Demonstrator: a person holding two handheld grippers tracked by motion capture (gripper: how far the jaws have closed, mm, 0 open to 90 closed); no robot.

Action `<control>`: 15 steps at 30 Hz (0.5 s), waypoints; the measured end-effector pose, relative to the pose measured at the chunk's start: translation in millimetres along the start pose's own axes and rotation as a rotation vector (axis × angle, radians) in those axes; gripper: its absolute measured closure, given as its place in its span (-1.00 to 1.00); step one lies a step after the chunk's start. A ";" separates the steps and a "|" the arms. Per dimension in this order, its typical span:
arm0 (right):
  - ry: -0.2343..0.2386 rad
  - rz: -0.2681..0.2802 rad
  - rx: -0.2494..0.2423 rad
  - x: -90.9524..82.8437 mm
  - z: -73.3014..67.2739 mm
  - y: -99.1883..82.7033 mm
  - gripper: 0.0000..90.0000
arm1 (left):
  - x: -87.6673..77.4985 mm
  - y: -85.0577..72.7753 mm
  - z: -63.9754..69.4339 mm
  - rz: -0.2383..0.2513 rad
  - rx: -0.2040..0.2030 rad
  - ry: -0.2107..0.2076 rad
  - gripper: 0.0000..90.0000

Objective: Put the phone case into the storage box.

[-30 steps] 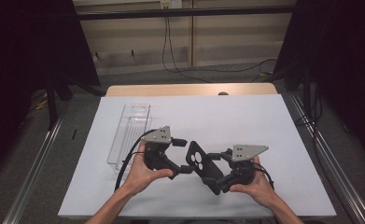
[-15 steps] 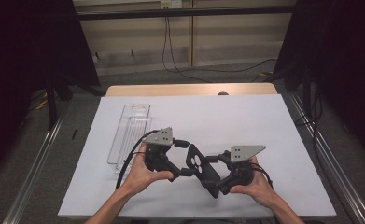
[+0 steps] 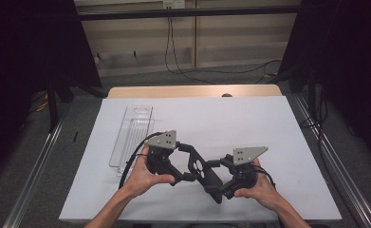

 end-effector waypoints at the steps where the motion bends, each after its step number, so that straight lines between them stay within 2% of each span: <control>1: 0.004 0.002 0.002 0.4 -0.3 -0.2 -0.68 | 0.1 0.0 0.0 -0.007 0.007 -0.004 -0.87; 15: 0.044 -0.011 0.003 3.2 -3.2 -1.1 -0.68 | 2.5 -0.5 3.1 -0.017 0.036 -0.046 -0.81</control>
Point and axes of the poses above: each handheld gripper's, and its own axes: x roughly forward along the jaws, y roughly out of its top, z roughly to its right, the point moved 3 cm from there along x, roughly forward along the jaws, and after that the axes turned 14 degrees about -x, right-handed, at the moved point
